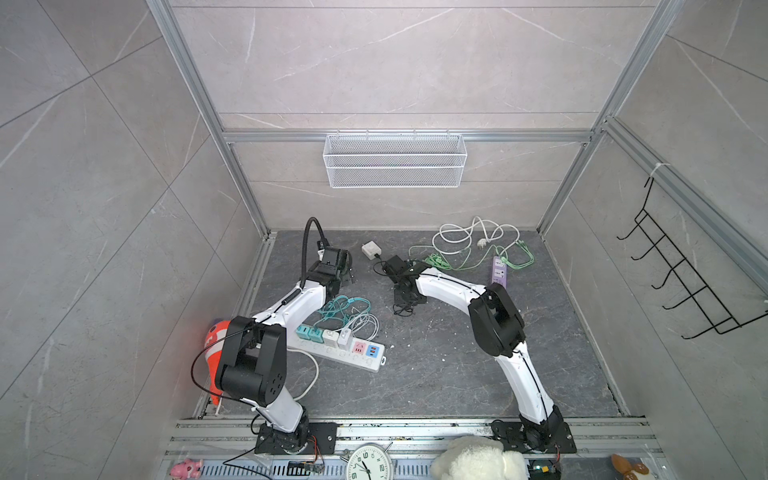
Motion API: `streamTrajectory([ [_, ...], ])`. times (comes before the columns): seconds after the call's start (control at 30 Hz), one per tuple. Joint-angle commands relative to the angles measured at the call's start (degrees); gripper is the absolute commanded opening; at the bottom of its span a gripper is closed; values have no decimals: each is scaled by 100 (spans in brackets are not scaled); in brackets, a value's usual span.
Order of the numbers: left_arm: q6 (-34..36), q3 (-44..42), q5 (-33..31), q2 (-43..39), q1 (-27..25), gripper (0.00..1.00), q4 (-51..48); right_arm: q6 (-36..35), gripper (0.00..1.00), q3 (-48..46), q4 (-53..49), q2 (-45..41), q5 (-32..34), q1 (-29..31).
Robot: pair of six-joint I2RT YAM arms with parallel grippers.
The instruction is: Insert the plug
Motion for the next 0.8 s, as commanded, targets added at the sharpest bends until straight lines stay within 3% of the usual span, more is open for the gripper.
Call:
streamTrajectory([
  [0.0, 104, 259, 200, 103, -62, 83, 203, 246, 0, -1007, 166, -648, -12, 30],
  [0.3, 299, 838, 180, 652, -641, 83, 272, 621, 0, -3195, 545, -2235, 136, 16],
  [0.47, 482, 1391, 289, 1160, -967, 83, 114, 638, 3, -3511, 517, -2588, 227, -114],
  [0.67, 517, 1774, 717, 1647, -1095, 83, 109, 436, 22, -3369, 600, -2537, 68, -233],
  [0.77, 600, 1913, 959, 1876, -1146, 82, 234, 410, 27, -3272, 665, -2506, -8, -245],
])
